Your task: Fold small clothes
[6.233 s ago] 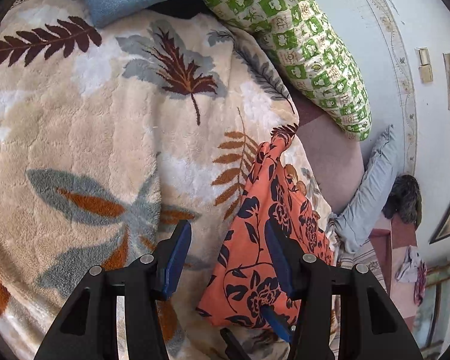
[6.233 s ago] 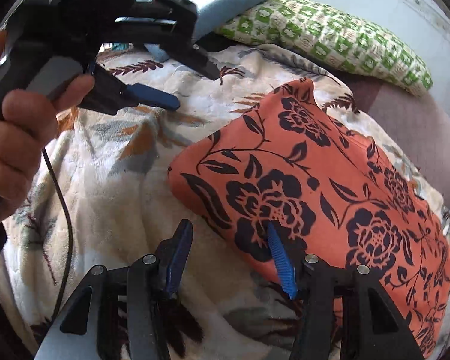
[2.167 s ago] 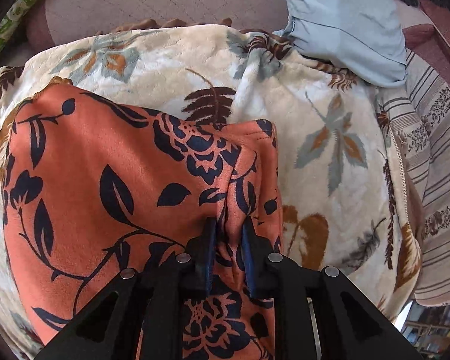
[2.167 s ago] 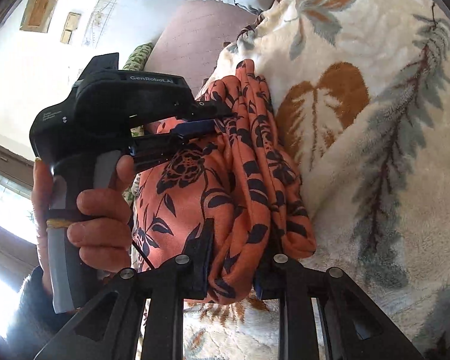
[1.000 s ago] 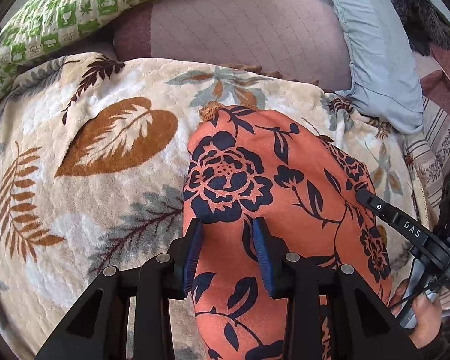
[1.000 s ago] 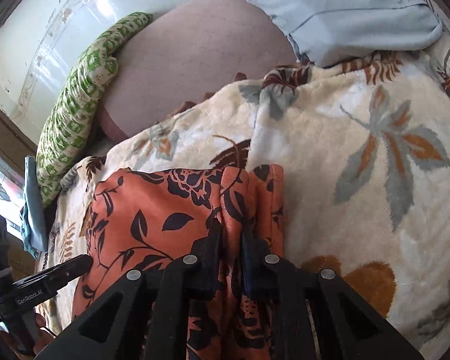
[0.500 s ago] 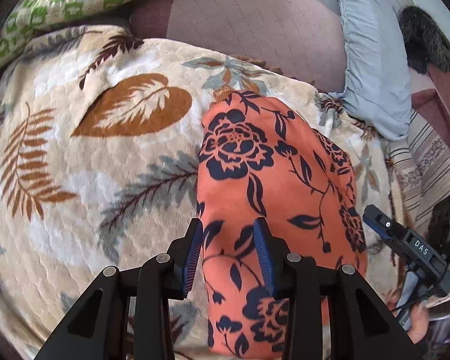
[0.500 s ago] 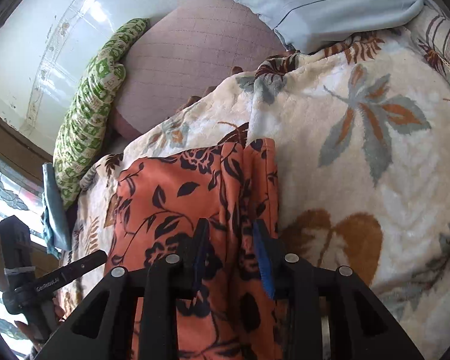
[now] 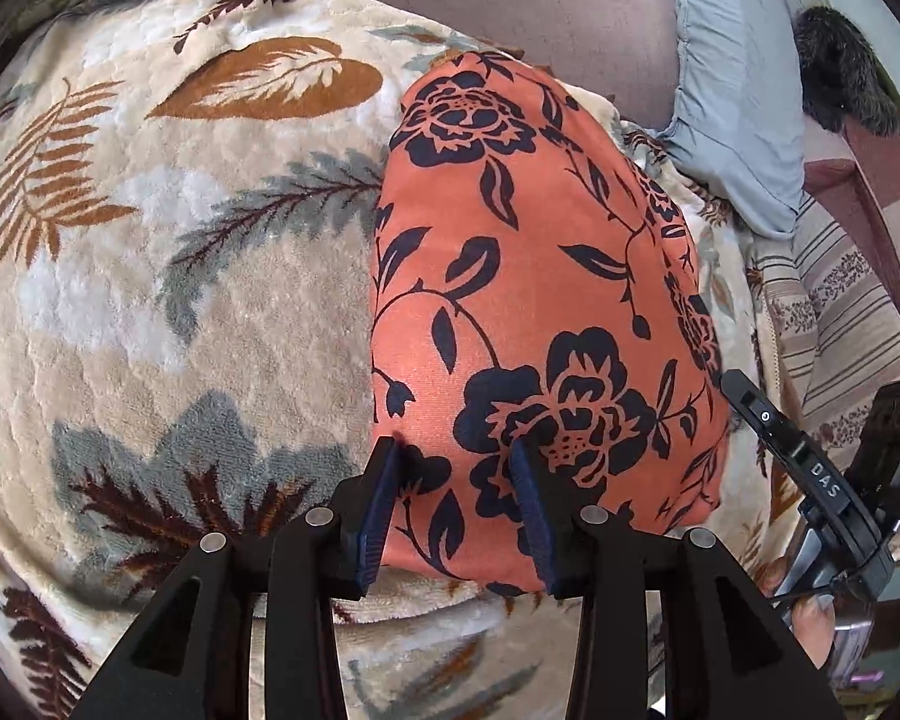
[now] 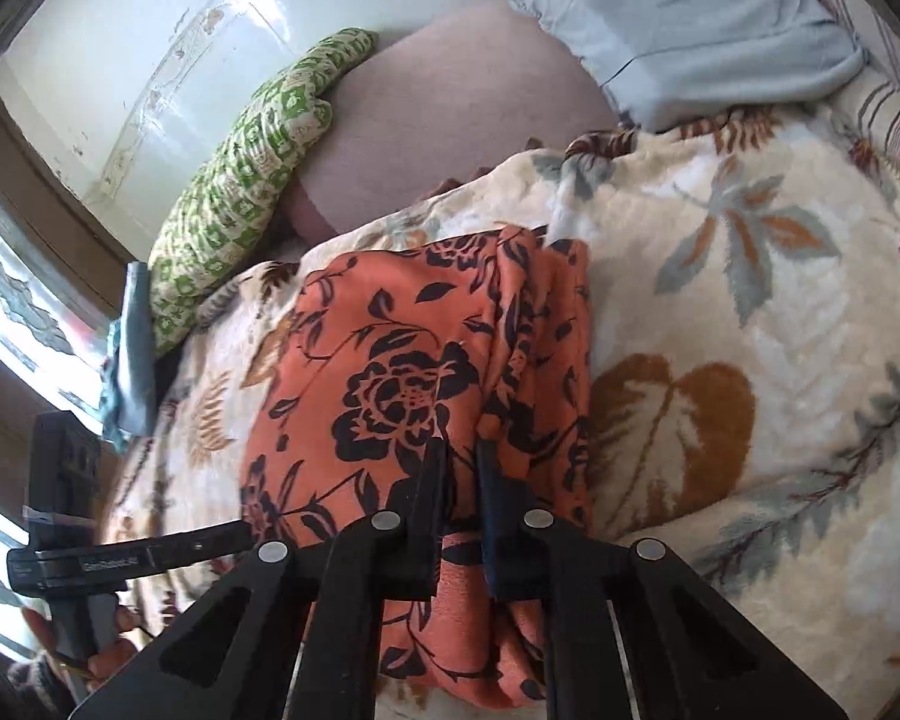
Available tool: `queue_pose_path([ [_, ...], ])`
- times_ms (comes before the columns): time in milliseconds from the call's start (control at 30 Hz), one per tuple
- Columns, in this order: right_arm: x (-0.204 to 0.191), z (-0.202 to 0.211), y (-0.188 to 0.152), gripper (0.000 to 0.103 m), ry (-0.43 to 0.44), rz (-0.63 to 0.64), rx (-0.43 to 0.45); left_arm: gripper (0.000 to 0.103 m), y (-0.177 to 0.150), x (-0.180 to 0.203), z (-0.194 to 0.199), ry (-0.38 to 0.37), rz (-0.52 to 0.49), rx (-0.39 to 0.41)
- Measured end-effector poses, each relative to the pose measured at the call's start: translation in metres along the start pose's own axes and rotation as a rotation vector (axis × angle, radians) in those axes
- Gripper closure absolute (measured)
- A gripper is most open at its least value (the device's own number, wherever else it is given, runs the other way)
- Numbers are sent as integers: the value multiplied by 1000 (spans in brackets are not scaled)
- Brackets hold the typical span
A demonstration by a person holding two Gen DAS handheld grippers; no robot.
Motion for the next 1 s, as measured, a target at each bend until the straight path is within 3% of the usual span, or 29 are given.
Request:
queue_pose_path([
  [33,11,-13,-3,103,-55,-9,-53,64,-2,3,-5,31,-6,-3],
  [100,31,-18,-11,103,-59,-83,-91,64,-3,3,-2,31,-5,-12],
  [200,49,8,-20,95,216,-245,-30,66,-9,-3,20,-57,21,14],
  [233,52,15,-24,91,268,-279,-27,66,-11,-4,25,-81,33,19],
  [300,51,21,-35,54,329,-310,-16,65,-17,-5,27,-109,44,20],
  [333,47,20,-40,50,318,-301,-19,65,-21,-5,24,-102,35,11],
  [400,33,11,-48,57,243,-223,-47,65,-28,-2,11,-35,-7,-1],
  [467,17,-1,-55,73,59,-79,-55,65,-29,1,-4,31,-51,-9],
  [500,15,-7,-58,74,26,-53,-60,64,-29,1,-8,43,-55,-14],
  [667,15,4,-50,72,59,-110,-70,66,-29,-2,19,-5,-84,-25],
  [733,22,25,-37,69,105,-152,4,67,-21,-12,39,-53,-54,16],
  [833,29,43,-10,69,175,-219,97,67,-1,-35,60,-62,31,84],
  [933,20,22,15,69,236,-213,46,67,17,-44,59,-97,97,83],
  [1000,14,-6,23,69,181,-206,-24,67,26,-42,50,-105,112,65],
])
Point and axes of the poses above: each gripper's, at about its wrist camera, not at the fingertips, and z roughly against the way its jaws point, x to its right, y to its top, the point moved 1 cm from there along -z, roughly the way its jaws point, and after that the axes turned 1 degree about -z, right-handed, at the moved point
